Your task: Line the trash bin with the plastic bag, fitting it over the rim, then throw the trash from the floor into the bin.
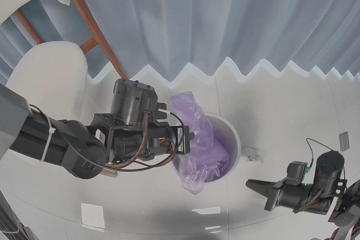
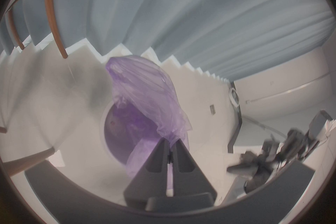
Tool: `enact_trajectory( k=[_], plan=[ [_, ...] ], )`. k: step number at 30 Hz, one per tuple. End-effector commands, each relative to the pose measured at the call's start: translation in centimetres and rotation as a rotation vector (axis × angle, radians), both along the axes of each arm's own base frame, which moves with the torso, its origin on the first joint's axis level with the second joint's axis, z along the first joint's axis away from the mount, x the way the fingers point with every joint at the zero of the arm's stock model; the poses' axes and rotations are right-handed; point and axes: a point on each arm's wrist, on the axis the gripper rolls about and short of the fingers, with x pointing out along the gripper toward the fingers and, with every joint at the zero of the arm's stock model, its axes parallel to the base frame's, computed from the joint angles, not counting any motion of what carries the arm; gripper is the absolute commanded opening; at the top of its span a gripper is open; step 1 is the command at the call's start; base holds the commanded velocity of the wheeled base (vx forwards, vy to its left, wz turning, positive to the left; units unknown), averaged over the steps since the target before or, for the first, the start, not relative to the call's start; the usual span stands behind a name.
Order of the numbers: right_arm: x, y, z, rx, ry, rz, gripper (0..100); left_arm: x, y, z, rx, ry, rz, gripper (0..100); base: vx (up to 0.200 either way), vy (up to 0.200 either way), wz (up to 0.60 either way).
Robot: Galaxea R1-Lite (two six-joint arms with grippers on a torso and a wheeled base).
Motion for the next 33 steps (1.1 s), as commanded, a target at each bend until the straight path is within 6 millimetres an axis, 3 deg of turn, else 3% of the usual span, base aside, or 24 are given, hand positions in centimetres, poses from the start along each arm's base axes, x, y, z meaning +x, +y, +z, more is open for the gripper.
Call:
enact_trajectory(
  k=[1, 8, 13, 16, 22, 26, 33],
  plan=[
    [3.5, -0.9, 3.9, 0.086, -0.107, -0.143, 0, -2.8, -0.3, 1.0, 0.107, 0.026, -0.090, 0, 0.000, 0.000, 0.00],
    [7.7, 0.3, 8.3, 0.115, -0.063, -0.207, 0, -3.0, -0.2, -0.4, 0.257, 0.001, -0.181, 0, 0.000, 0.000, 0.00],
    [8.8, 0.1, 9.8, 0.099, -0.041, -0.236, 0, -3.3, -1.4, -1.4, 0.269, -0.002, -0.273, 0, 0.000, 0.000, 0.00],
    [9.3, -0.4, 10.2, 0.098, -0.042, -0.258, 0, -2.3, -1.9, -2.1, 0.316, -0.129, -0.366, 0, 0.000, 0.000, 0.00],
    [6.2, -0.1, 7.8, 0.028, 0.046, -0.191, 0, -0.4, -2.4, -2.8, 0.402, -0.181, -0.281, 0, 0.000, 0.000, 0.00],
    [3.8, 0.0, 4.5, -0.073, 0.130, -0.120, 0, 0.0, -4.3, -1.1, 0.245, -0.085, -0.129, 0, 0.000, 0.000, 0.00],
    [2.2, 1.1, 2.8, -0.192, 0.118, 0.014, 0, -0.1, -5.3, 2.0, 0.102, 0.075, 0.034, 0, 0.000, 0.000, 0.00]
  ],
)
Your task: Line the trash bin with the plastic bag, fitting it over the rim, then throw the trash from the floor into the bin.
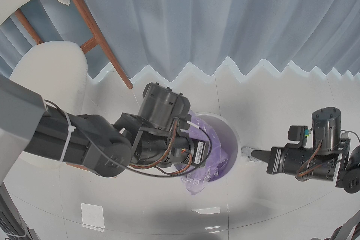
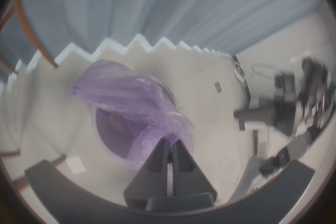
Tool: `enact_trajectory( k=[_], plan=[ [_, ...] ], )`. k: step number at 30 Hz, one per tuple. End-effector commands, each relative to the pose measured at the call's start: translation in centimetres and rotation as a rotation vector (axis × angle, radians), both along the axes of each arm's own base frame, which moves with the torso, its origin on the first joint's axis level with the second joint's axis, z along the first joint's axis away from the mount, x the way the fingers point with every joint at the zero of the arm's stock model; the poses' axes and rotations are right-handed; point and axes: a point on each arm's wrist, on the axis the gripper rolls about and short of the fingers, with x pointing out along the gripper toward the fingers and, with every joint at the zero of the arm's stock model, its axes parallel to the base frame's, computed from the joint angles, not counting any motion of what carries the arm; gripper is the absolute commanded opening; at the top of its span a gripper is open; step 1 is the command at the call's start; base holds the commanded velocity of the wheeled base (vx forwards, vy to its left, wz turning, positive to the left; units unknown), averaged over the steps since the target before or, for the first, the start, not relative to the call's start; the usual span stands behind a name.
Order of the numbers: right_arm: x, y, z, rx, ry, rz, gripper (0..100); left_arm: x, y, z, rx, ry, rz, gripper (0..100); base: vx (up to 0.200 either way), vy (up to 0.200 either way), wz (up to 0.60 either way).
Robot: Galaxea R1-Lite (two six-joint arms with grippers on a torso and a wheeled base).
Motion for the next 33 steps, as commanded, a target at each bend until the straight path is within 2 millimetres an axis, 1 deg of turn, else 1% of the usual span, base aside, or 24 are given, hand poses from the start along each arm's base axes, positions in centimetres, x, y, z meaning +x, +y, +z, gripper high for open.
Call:
enact_trajectory(
  k=[1, 7, 10, 11, 12, 13, 15, 18, 19, 20, 22, 23, 24, 27, 33],
  plan=[
    [-2.6, 1.1, -2.8, -0.130, 0.046, 0.158, 0, 0.4, -1.9, 3.0, -0.116, 0.096, 0.170, 0, 0.000, 0.000, 0.00],
    [-1.7, 2.3, -3.7, -0.163, 0.000, 0.197, 0, 0.6, -1.8, 4.6, -0.189, 0.236, 0.325, 0, 0.000, 0.000, 0.00],
    [-0.8, 2.9, -4.1, -0.177, -0.048, 0.191, 0, 0.6, -2.1, 5.4, -0.242, 0.320, 0.399, 0, 0.000, 0.000, 0.00],
    [-0.7, 3.0, -4.1, -0.176, -0.051, 0.191, 0, 0.6, -2.1, 5.5, -0.246, 0.323, 0.402, 0, 0.000, 0.000, 0.00],
    [-0.1, 3.5, -4.2, -0.168, -0.075, 0.186, 0, 0.9, -2.2, 6.0, -0.289, 0.363, 0.445, 0, 0.000, 0.000, 0.00],
    [0.3, 3.8, -4.0, -0.154, -0.085, 0.181, 100, 1.2, -2.4, 6.0, -0.302, 0.381, 0.462, 0, 0.000, 0.000, 0.00],
    [0.9, 4.4, -3.7, -0.133, -0.098, 0.175, 100, 1.5, -3.0, 5.9, -0.316, 0.403, 0.481, 0, 0.000, 0.000, 0.00],
    [1.4, 5.5, -3.7, -0.126, -0.102, 0.179, 100, 1.9, -3.5, 5.8, -0.332, 0.416, 0.493, 0, 0.000, 0.000, 0.00],
    [1.4, 5.6, -3.7, -0.126, -0.102, 0.181, 100, 1.9, -3.5, 5.8, -0.333, 0.415, 0.491, 0, 0.000, 0.000, 0.00],
    [1.7, 6.5, -3.8, -0.126, -0.109, 0.191, 100, 2.0, -3.7, 5.8, -0.335, 0.414, 0.490, 0, 0.000, 0.000, 0.00],
    [1.7, 6.6, -3.8, -0.124, -0.112, 0.192, 100, 2.0, -3.7, 5.8, -0.335, 0.414, 0.490, 0, 0.000, 0.000, 0.00],
    [1.7, 7.8, -3.8, -0.126, -0.121, 0.205, 100, 2.0, -3.7, 5.8, -0.337, 0.413, 0.490, 0, 0.000, 0.000, 0.00],
    [1.7, 8.6, -3.9, -0.127, -0.126, 0.211, 100, 2.0, -3.7, 5.9, -0.339, 0.412, 0.489, 0, 0.000, 0.000, 0.00],
    [2.2, 9.8, -4.3, -0.113, -0.113, 0.186, 100, 2.0, -3.7, 5.9, -0.339, 0.412, 0.489, 0, 0.000, 0.000, 0.00],
    [3.6, 11.1, -4.1, -0.079, -0.120, 0.151, 100, 2.1, -3.6, 5.8, -0.339, 0.412, 0.495, 0, 0.000, 0.000, 0.00]
  ],
)
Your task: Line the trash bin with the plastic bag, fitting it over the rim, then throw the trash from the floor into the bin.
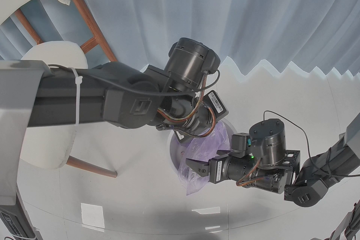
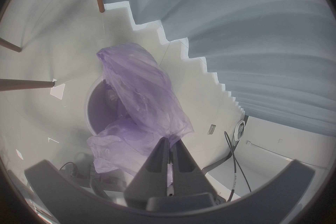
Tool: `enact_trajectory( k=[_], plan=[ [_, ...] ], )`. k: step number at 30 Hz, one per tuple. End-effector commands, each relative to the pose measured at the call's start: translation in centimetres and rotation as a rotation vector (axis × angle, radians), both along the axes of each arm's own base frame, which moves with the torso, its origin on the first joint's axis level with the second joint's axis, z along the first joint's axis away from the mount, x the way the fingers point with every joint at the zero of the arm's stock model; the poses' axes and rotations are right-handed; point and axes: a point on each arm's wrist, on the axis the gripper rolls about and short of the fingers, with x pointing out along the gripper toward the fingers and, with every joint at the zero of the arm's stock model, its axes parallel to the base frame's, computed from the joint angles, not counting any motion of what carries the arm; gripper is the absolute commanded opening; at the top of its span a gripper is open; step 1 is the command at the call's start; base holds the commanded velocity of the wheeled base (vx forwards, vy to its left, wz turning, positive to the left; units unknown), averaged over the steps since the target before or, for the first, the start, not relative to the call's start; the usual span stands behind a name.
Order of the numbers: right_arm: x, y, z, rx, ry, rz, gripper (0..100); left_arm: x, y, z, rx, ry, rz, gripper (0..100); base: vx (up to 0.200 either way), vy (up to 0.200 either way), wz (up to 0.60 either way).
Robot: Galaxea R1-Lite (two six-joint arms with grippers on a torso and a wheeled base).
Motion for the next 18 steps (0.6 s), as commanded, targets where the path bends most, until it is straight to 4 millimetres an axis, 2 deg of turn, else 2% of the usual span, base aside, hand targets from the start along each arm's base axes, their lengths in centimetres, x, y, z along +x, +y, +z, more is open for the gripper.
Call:
enact_trajectory(
  k=[1, 3, 4, 9, 17, 18],
  plan=[
    [1.3, 1.6, -1.0, 0.001, 0.013, -0.007, 100, 0.3, 0.2, -0.2, 0.003, 0.003, 0.009, 0, 0.000, 0.000, 0.00],
    [1.5, 1.8, -1.2, -0.001, 0.012, -0.021, 100, 0.4, 0.3, -0.2, 0.003, 0.002, 0.015, 0, 0.000, 0.000, 0.00],
    [1.5, 1.8, -1.1, -0.001, 0.007, -0.034, 0, 0.5, 0.3, -0.2, 0.005, 0.001, 0.017, 0, 0.000, 0.000, 0.00],
    [1.0, 1.0, -0.2, 0.017, 0.005, -0.050, 0, 0.9, 0.8, -0.2, 0.011, -0.008, 0.039, 0, 0.000, 0.000, 0.00],
    [0.5, -0.6, 0.2, 0.022, 0.014, -0.078, 0, 0.6, 0.9, -0.2, 0.023, -0.008, 0.036, 0, 0.000, 0.000, 0.00],
    [0.0, -1.6, 0.7, 0.033, 0.013, -0.094, 0, 0.7, 1.0, -0.6, 0.032, -0.002, 0.041, 0, 0.000, 0.000, 0.00]
  ],
)
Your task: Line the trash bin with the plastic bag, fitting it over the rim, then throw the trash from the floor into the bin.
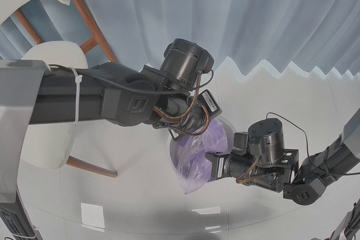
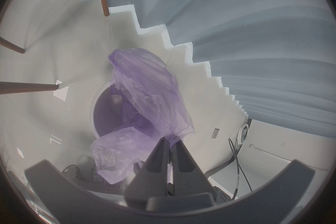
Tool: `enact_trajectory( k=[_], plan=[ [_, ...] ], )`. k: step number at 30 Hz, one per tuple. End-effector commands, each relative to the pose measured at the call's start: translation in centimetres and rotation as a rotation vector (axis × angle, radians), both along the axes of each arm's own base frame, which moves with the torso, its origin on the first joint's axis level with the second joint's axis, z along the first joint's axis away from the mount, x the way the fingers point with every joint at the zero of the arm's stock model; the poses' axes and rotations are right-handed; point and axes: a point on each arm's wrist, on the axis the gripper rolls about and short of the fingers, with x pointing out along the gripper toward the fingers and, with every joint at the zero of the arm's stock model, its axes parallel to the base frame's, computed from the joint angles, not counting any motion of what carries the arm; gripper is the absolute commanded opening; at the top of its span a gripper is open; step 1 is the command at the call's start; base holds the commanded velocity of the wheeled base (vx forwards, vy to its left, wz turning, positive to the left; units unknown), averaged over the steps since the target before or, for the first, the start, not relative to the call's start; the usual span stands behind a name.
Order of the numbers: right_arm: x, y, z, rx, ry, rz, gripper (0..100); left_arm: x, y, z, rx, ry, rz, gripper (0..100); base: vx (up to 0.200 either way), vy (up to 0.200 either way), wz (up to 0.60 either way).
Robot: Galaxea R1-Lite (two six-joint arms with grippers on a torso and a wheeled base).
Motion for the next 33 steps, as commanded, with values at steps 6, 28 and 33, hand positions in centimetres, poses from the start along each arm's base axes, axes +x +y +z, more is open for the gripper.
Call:
enact_trajectory(
  k=[6, 28, 33],
  plan=[
    [-2.2, -4.5, 1.5, 0.020, -0.001, -0.062, 0, 0.2, 0.3, -0.6, 0.046, -0.023, 0.059, 0, 0.000, 0.000, 0.00],
    [-2.7, -6.0, 1.5, 0.059, 0.031, -0.119, 0, -3.1, 5.6, 1.7, 0.127, -0.101, 0.072, 100, 0.000, 0.000, 0.00],
    [-2.7, -6.0, 1.6, 0.060, 0.030, -0.118, 0, -4.4, 7.8, -1.3, 0.266, -0.097, -0.015, 100, 0.000, 0.000, 0.00]
  ],
)
